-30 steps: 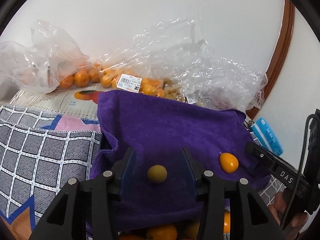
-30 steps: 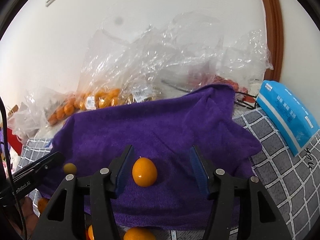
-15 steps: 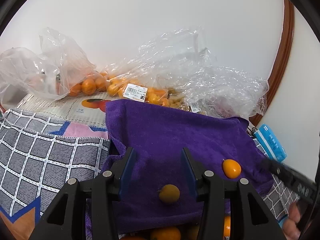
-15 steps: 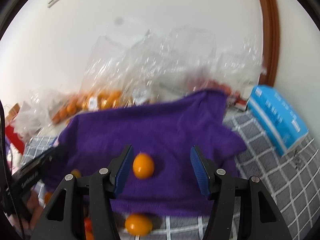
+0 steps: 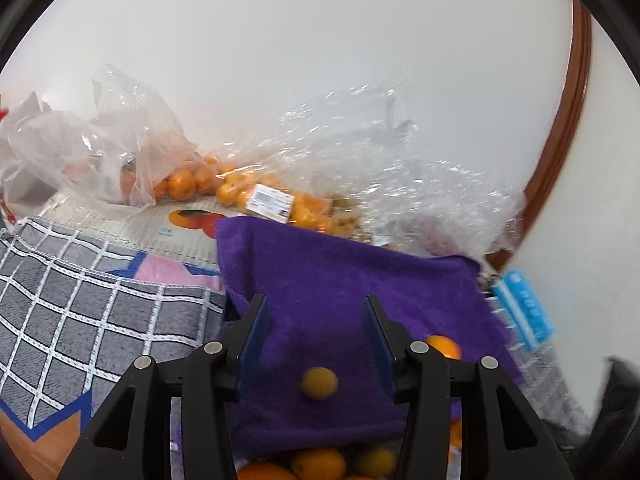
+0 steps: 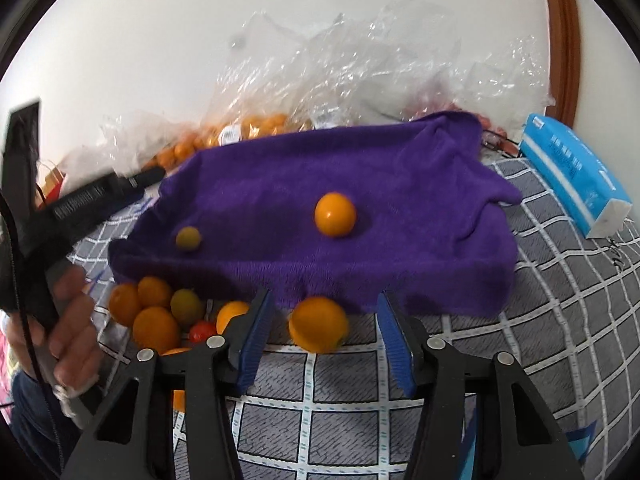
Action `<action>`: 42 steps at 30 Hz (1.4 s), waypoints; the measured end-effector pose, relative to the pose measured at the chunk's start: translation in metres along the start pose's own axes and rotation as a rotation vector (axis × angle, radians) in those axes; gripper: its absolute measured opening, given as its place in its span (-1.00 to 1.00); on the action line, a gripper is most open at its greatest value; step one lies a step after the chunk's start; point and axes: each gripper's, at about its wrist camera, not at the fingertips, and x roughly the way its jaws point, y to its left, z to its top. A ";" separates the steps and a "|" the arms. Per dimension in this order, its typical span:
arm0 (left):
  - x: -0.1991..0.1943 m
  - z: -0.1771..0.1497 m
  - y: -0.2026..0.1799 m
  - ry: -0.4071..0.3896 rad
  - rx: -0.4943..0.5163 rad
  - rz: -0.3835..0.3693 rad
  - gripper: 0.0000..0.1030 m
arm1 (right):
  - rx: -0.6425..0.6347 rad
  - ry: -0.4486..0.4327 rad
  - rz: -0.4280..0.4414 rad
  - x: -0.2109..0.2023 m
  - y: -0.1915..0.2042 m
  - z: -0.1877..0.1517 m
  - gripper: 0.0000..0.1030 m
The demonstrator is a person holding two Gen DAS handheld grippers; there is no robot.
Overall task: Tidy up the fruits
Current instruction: 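Open the right gripper to drop the orange on the towel while the left releases its fruit, then grasp a large round orange with the right gripper while the left grasps a large tangerine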
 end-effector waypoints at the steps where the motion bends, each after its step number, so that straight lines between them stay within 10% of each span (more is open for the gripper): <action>1: -0.009 0.002 0.000 -0.002 -0.008 -0.025 -0.12 | -0.008 0.015 -0.018 0.005 0.000 -0.001 -0.01; 7: -0.049 -0.009 0.004 -0.001 0.082 0.056 0.00 | -0.028 0.073 -0.023 0.020 0.004 -0.004 -0.31; 21: -0.018 -0.086 0.008 0.293 0.188 0.147 -0.01 | 0.047 -0.098 -0.008 -0.021 -0.016 -0.014 -0.31; 26: -0.015 -0.086 -0.002 0.271 0.245 0.206 -0.21 | 0.066 -0.081 -0.013 -0.017 -0.019 -0.013 -0.31; 42: -0.014 -0.084 0.011 0.275 0.154 0.092 -0.21 | 0.041 -0.057 -0.041 -0.013 -0.013 -0.013 -0.31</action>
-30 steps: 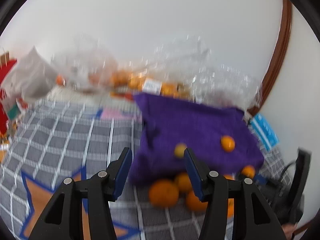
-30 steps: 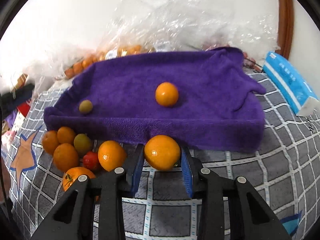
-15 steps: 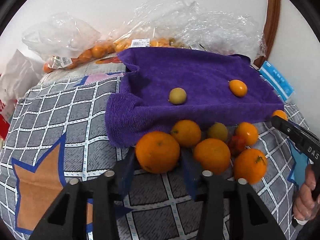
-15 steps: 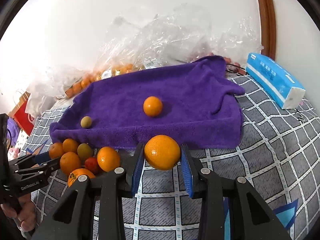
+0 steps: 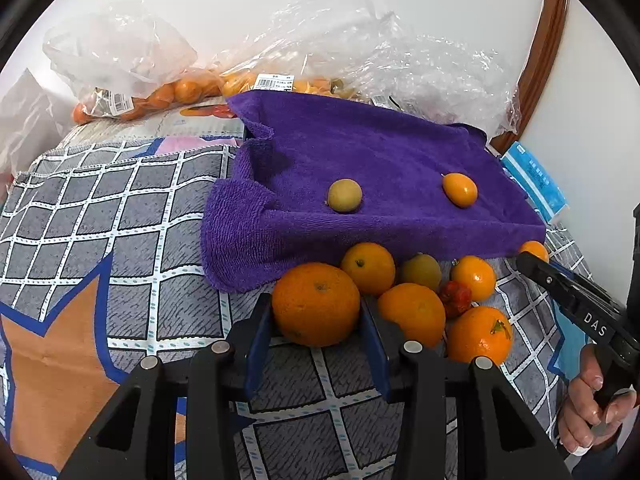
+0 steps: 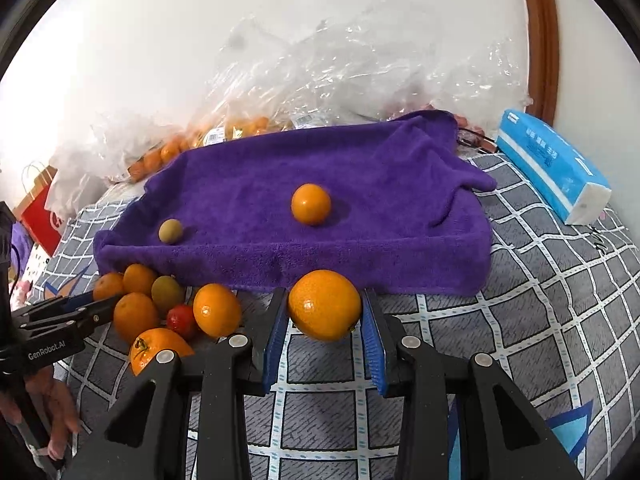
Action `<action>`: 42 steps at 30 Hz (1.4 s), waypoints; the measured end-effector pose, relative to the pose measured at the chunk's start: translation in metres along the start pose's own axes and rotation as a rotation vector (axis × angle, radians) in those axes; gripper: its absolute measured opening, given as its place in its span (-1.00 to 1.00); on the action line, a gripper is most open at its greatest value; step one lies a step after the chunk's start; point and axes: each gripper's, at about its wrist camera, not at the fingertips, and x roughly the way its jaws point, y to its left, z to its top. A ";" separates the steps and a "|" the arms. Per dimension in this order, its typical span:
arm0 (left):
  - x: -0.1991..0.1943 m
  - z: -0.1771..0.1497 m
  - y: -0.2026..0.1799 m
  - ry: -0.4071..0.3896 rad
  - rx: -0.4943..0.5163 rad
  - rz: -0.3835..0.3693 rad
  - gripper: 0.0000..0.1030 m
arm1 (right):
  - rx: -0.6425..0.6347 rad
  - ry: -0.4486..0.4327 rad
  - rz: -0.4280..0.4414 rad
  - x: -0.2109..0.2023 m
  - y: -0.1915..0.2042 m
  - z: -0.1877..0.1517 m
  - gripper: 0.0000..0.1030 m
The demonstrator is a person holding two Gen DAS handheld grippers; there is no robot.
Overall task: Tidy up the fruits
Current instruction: 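Grasp a large round orange with the right gripper while the left grasps a large tangerine, then lift and carry both held oranges over the purple towel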
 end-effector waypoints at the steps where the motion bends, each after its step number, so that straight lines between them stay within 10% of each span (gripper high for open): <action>1: 0.000 0.000 0.001 0.000 -0.006 -0.006 -0.21 | 0.007 0.003 -0.002 0.000 -0.001 0.000 -0.31; 17: -0.002 -0.002 0.001 -0.006 0.004 -0.015 -0.21 | -0.056 0.035 -0.038 0.006 0.010 0.000 -0.31; 42: -0.045 -0.009 0.000 -0.258 -0.020 0.007 -0.21 | -0.014 -0.075 -0.008 -0.015 0.001 0.000 -0.31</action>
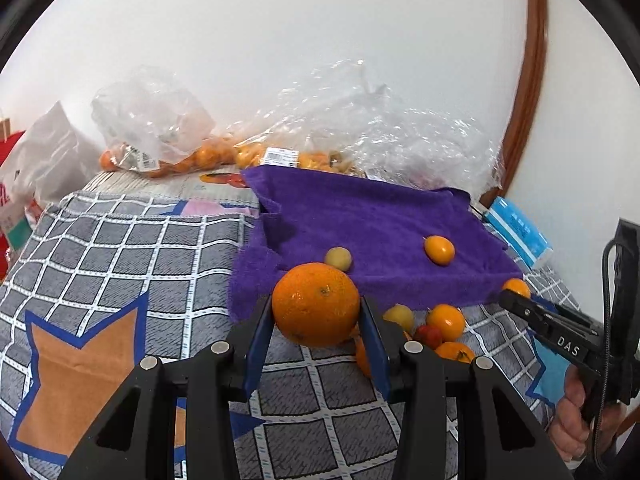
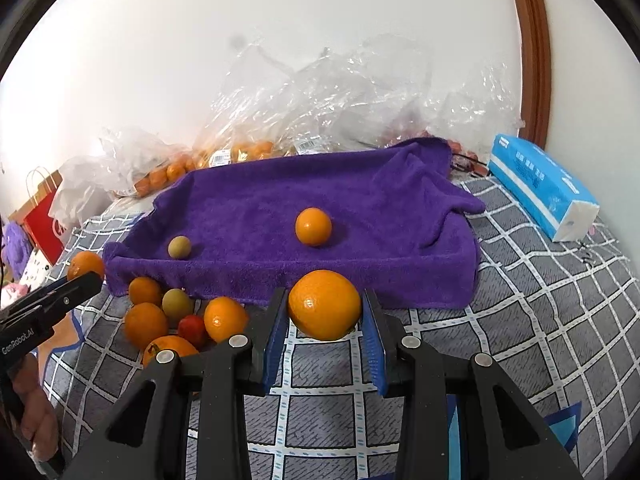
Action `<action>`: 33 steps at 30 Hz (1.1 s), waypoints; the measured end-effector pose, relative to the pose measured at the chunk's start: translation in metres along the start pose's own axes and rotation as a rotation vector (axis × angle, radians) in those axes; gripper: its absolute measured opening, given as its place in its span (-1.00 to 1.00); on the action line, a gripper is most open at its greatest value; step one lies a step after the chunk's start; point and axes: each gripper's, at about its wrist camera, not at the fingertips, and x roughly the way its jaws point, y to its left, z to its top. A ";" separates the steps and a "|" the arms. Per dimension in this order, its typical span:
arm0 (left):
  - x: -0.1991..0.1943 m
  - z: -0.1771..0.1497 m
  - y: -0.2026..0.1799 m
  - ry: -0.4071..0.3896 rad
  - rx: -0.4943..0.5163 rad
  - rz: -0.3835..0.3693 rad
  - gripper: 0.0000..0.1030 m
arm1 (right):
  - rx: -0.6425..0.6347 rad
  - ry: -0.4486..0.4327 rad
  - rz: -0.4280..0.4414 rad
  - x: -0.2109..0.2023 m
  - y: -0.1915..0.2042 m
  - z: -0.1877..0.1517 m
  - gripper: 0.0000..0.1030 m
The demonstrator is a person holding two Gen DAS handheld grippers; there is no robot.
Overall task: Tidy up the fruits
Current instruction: 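Lift and carry both held oranges over the purple towel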
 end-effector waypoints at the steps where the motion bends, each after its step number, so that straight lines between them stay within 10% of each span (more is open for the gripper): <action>1: 0.000 0.001 0.002 -0.005 -0.010 0.005 -0.21 | 0.005 0.002 0.001 0.001 -0.001 0.000 -0.31; 22: -0.021 0.006 0.028 -0.102 -0.153 -0.005 -0.21 | 0.059 -0.074 0.015 -0.013 -0.010 0.002 -0.31; 33: -0.022 0.027 0.035 -0.005 -0.195 0.010 -0.21 | 0.061 -0.093 0.015 -0.029 -0.012 0.036 -0.30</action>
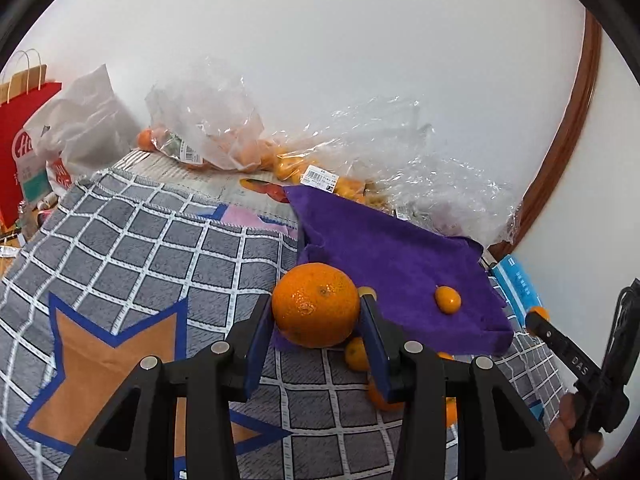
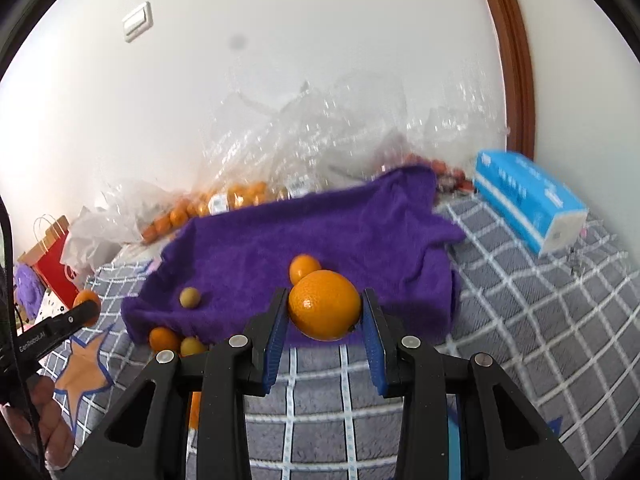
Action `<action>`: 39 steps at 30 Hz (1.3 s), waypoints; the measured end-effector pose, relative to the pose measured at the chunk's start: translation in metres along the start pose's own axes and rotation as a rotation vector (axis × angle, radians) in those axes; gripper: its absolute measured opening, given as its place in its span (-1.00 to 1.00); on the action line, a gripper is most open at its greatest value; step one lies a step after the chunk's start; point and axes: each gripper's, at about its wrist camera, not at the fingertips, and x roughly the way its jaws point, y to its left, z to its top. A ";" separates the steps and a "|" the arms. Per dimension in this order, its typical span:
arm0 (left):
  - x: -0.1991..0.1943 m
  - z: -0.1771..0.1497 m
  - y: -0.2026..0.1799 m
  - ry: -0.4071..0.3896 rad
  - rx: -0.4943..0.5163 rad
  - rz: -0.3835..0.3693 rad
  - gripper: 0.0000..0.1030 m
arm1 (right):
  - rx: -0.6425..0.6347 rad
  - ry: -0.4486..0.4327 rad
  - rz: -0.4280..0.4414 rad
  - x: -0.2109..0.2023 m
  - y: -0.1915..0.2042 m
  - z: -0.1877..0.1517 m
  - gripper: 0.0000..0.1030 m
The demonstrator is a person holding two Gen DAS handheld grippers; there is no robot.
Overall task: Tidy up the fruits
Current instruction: 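Lift and carry both held oranges over the purple towel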
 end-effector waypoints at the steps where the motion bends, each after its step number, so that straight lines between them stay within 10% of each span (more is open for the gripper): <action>1: -0.002 0.005 -0.003 0.001 0.009 0.007 -0.21 | -0.016 -0.005 -0.014 0.001 0.002 0.004 -0.30; 19: 0.056 0.058 -0.046 -0.001 0.066 0.044 -0.21 | -0.034 -0.019 0.007 0.056 0.012 0.060 -0.31; 39: 0.099 0.035 -0.029 -0.003 0.026 0.051 -0.21 | 0.004 0.095 -0.027 0.109 -0.013 0.031 -0.31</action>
